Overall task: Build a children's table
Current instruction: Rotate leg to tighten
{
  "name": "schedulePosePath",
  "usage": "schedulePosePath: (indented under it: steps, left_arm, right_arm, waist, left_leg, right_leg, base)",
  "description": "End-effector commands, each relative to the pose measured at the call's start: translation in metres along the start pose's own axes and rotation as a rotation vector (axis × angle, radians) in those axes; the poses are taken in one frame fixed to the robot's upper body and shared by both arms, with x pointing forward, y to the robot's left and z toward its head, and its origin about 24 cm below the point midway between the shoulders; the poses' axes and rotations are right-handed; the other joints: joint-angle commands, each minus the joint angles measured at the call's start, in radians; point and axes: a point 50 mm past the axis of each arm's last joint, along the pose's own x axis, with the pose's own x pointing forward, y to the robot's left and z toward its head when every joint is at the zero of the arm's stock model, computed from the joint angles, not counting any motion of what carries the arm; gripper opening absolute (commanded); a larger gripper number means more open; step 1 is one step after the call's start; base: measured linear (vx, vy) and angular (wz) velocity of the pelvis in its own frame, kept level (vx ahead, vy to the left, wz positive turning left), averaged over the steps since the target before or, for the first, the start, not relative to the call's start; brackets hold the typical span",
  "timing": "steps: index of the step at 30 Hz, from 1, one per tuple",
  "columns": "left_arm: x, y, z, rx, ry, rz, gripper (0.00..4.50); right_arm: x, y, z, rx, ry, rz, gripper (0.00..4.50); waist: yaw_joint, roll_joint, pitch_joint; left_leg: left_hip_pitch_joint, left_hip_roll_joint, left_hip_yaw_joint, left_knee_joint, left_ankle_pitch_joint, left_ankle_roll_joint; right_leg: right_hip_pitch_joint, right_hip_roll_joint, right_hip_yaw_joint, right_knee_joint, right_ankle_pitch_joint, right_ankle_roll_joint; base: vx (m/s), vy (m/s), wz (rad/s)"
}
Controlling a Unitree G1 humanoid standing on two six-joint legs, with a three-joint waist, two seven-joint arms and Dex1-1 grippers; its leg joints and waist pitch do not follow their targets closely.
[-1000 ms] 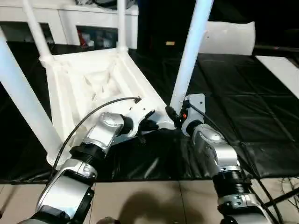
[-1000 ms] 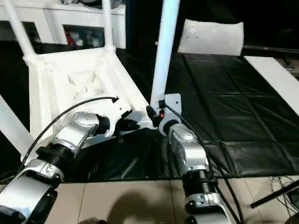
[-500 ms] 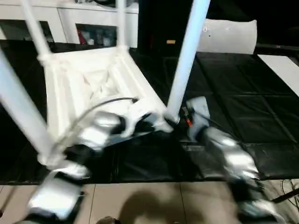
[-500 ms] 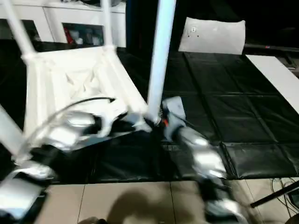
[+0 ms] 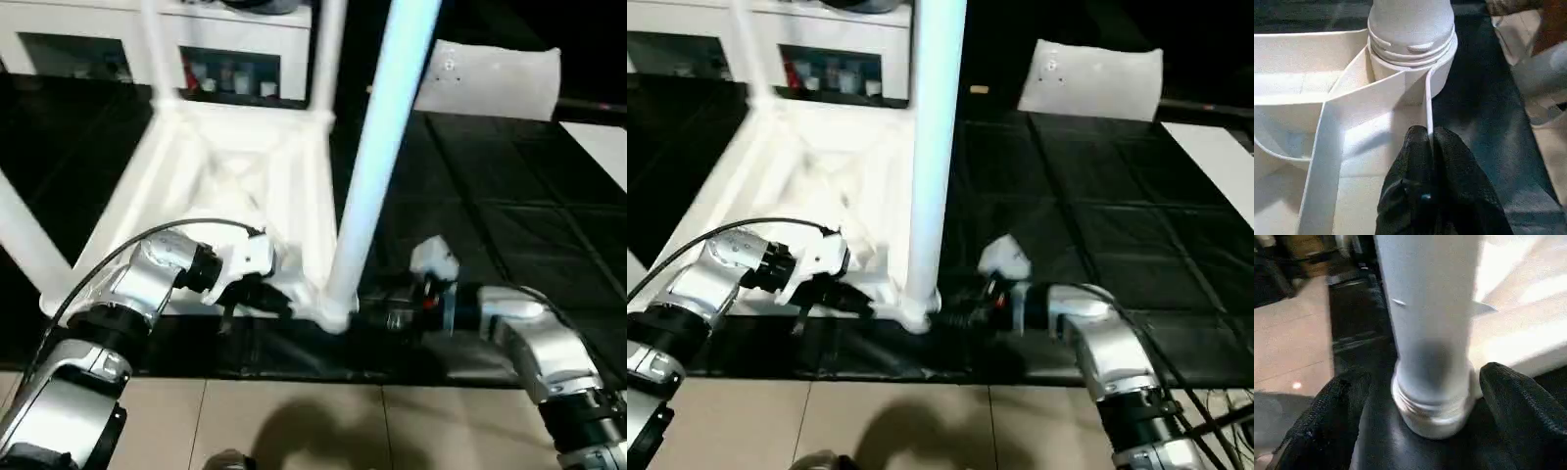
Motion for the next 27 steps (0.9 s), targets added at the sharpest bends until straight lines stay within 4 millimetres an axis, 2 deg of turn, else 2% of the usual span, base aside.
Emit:
schedulePosePath:
  steps: [1, 3, 5, 10, 16, 19, 22, 23, 27]
  left_arm:
    - [0.012, -0.008, -0.003, 0.024, 0.071, -0.136, 0.0]
    - [0.013, -0.008, 0.0, 0.036, 0.067, -0.159, 0.0]
    - [0.015, -0.008, 0.005, 0.064, 0.059, -0.175, 0.0]
    - [0.017, -0.007, 0.008, 0.078, 0.058, -0.193, 0.0]
    - [0.016, -0.007, 0.008, 0.077, 0.063, -0.195, 0.0]
    - [0.016, -0.007, 0.008, 0.077, 0.065, -0.193, 0.0]
    - [0.015, -0.007, 0.006, 0.075, 0.068, -0.188, 0.0]
    - [0.015, -0.007, 0.006, 0.076, 0.071, -0.183, 0.0]
    - [0.019, -0.003, 0.009, 0.063, 0.028, -0.119, 0.0]
  right_arm:
    - [0.0, 0.001, 0.007, -0.033, -0.012, 0.052, 3.91]
    - [0.003, 0.001, 0.008, -0.026, -0.01, 0.083, 3.65]
    - [0.008, -0.002, 0.009, -0.001, -0.009, 0.107, 3.55]
    - [0.013, -0.005, 0.01, -0.01, 0.003, 0.139, 3.22]
    - [0.015, -0.006, 0.012, -0.002, 0.0, 0.161, 2.83]
    - [0.016, -0.006, 0.011, 0.002, 0.003, 0.175, 2.5]
    - [0.017, -0.004, 0.01, 0.009, 0.003, 0.186, 2.38]
    - [0.017, -0.004, 0.009, 0.011, 0.002, 0.189, 2.17]
    - [0.02, 0.002, 0.006, 0.041, -0.028, 0.181, 2.08]
  waist:
    - [-0.004, 0.004, -0.059]
    - [0.0, 0.004, -0.059]
    - [0.0, 0.002, -0.061]
    - [0.007, 0.003, -0.063]
    - [0.014, 0.0, -0.064]
    - [0.014, 0.0, -0.064]
    - [0.016, 0.002, -0.064]
    - [0.017, 0.002, -0.065]
    - [0.018, 0.003, -0.064]
  left_leg:
    - [0.04, 0.08, -0.031, -0.069, -0.202, 0.024]
    - [0.039, 0.081, -0.031, -0.068, -0.19, 0.024]
    - [0.037, 0.079, -0.031, -0.067, -0.181, 0.026]
    - [0.039, 0.08, -0.029, -0.065, -0.17, 0.023]
    - [0.038, 0.079, -0.028, -0.064, -0.157, 0.028]
    - [0.038, 0.079, -0.028, -0.063, -0.158, 0.028]
    - [0.038, 0.079, -0.029, -0.064, -0.152, 0.027]
    - [0.038, 0.078, -0.028, -0.062, -0.149, 0.029]
    - [0.039, 0.079, -0.028, -0.063, -0.154, 0.028]
  right_leg:
    - [0.02, -0.088, 0.048, -0.072, -0.05, -0.264]
    - [0.021, -0.088, 0.048, -0.07, -0.04, -0.264]
    - [0.023, -0.088, 0.046, -0.067, -0.031, -0.272]
    - [0.021, -0.088, 0.045, -0.064, -0.019, -0.274]
    - [0.023, -0.088, 0.044, -0.063, -0.008, -0.269]
    - [0.022, -0.088, 0.044, -0.063, -0.013, -0.27]
    - [0.022, -0.087, 0.044, -0.061, -0.005, -0.268]
    - [0.023, -0.087, 0.044, -0.06, 0.004, -0.268]
    - [0.023, -0.087, 0.044, -0.061, 0.003, -0.269]
  base:
    - [0.0, 0.0, 0.0]
    - [0.0, 0.0, 0.0]
    - [0.0, 0.0, 0.0]
    - [0.0, 0.0, 0.0]
    - [0.0, 0.0, 0.0]
    - [0.0, 0.0, 0.0]
    - [0.0, 0.0, 0.0]
    - [0.0, 0.0, 0.0]
    - [0.0, 0.0, 0.0]
